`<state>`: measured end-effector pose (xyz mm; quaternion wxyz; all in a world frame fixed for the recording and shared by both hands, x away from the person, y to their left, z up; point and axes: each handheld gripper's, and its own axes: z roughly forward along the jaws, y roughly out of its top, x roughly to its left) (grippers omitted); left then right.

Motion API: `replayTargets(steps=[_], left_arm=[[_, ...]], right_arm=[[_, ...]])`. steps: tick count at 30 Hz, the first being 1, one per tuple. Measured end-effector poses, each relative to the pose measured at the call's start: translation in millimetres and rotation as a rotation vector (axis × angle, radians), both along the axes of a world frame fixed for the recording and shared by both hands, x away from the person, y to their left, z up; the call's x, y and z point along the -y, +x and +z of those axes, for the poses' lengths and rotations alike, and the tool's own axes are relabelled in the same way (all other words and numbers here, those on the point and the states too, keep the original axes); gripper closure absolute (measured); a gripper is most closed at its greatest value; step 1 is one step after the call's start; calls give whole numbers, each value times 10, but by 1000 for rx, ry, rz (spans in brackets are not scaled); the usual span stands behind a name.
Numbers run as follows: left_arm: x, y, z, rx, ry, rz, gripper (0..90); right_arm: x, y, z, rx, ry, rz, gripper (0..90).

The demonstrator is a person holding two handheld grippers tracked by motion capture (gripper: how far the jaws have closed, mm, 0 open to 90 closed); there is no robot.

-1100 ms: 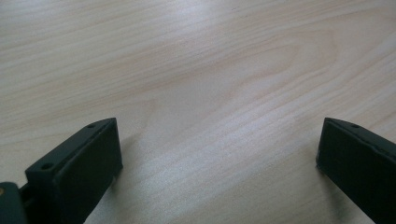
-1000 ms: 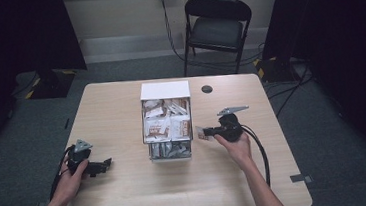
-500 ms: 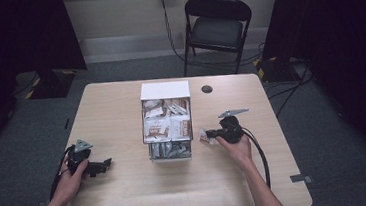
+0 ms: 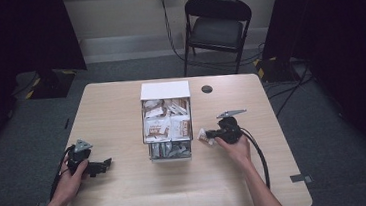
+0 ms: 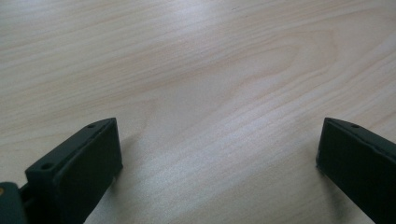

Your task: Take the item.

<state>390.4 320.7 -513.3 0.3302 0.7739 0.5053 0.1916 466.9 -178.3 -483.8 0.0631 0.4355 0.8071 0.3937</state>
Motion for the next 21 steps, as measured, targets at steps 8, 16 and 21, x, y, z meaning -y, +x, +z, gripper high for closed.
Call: replayTargets(steps=[8,16,21], left_arm=[[0,0,0,1,0,0,0],[0,0,0,0,1,0,0],[-1,0,1,-2,0,-1,0]], right_arm=[[-6,9,-25,2,-25,-18,792],[-10,20,-44,9,-34,-33,668],[-11,24,-34,13,-26,-48,550]])
